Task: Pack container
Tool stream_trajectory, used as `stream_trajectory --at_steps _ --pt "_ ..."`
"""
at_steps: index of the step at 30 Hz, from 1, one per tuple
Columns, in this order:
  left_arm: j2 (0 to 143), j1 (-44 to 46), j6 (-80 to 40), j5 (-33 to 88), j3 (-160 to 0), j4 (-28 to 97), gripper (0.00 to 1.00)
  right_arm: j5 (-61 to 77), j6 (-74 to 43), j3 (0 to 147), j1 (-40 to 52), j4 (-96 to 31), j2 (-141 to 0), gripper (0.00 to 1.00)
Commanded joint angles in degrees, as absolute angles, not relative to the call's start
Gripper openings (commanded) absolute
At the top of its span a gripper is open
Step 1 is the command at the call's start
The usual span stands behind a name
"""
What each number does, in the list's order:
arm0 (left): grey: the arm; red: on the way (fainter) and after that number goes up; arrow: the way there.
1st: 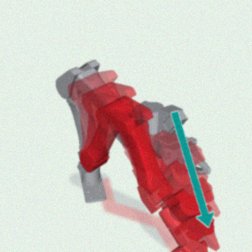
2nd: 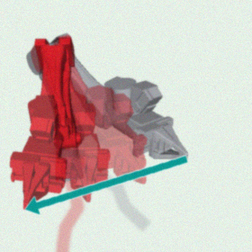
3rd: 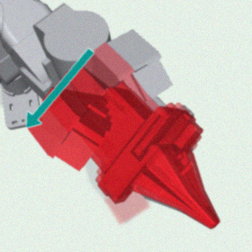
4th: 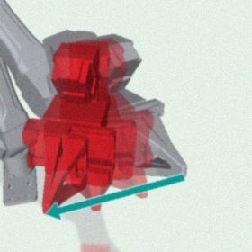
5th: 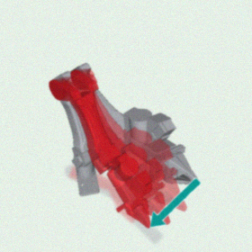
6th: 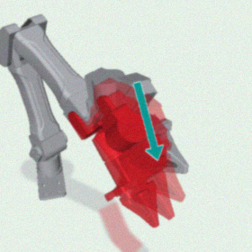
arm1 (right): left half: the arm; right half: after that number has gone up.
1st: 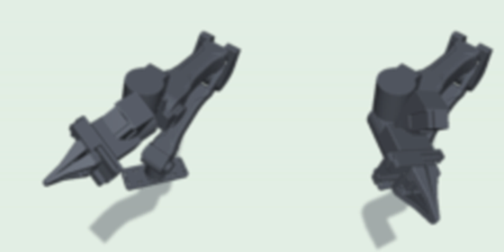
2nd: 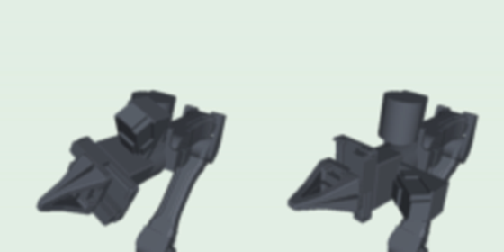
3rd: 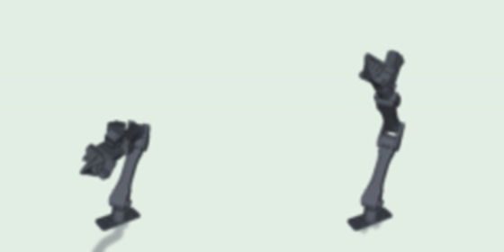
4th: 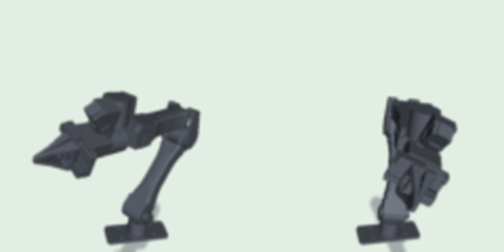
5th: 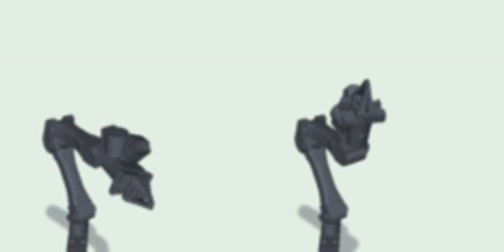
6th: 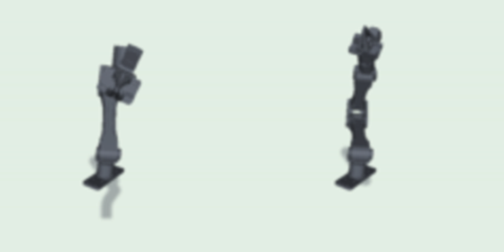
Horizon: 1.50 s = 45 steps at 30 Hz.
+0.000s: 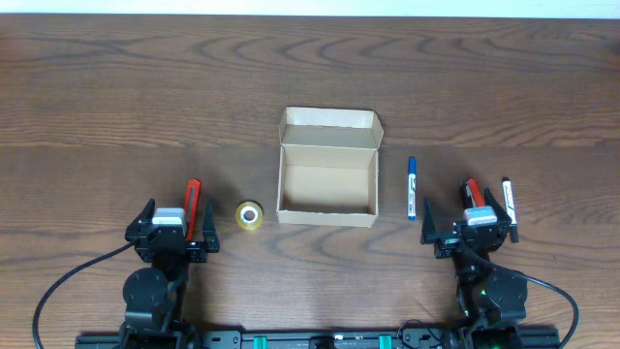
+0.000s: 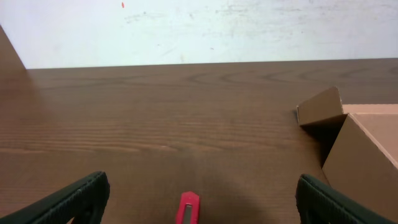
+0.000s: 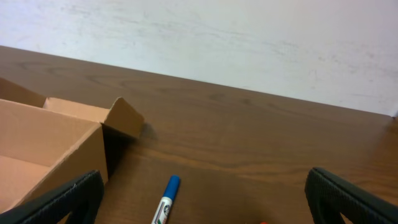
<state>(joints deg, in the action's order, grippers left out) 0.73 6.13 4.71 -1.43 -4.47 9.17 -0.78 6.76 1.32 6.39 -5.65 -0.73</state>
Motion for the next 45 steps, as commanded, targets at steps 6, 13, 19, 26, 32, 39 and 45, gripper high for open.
stream_trajectory --at_steps 6,13,19,26,32,39,45 --pt "0.21 5.91 4.51 -0.4 -2.72 9.69 0.95 0.69 5.82 0.99 6.79 -5.56 -0.34 0.99" --pt "0.21 5.93 4.54 -0.58 -2.72 9.72 0.95 0.69 -14.2 1.13 6.79 -5.56 -0.95 0.99" --pt "0.21 5.91 5.13 -2.5 -2.72 9.61 0.95 3.77 -20.18 4.47 5.61 -6.7 -4.8 0.99" --pt "0.32 5.91 5.08 -2.5 -2.72 9.61 0.95 13.87 -15.2 21.63 0.36 -12.86 -29.98 0.99" --pt "0.32 5.91 4.25 -2.52 -2.72 9.63 0.95 21.1 -6.22 49.98 -1.39 -34.87 -58.39 0.99" --pt "0.32 5.91 4.23 -2.5 -2.72 9.61 0.95 28.91 -7.07 67.44 -0.93 -50.13 -80.64 0.99" --pt "0.32 5.91 3.6 -2.17 -2.72 9.61 0.95 11.25 -10.39 67.81 1.08 -55.81 -88.31 0.99"
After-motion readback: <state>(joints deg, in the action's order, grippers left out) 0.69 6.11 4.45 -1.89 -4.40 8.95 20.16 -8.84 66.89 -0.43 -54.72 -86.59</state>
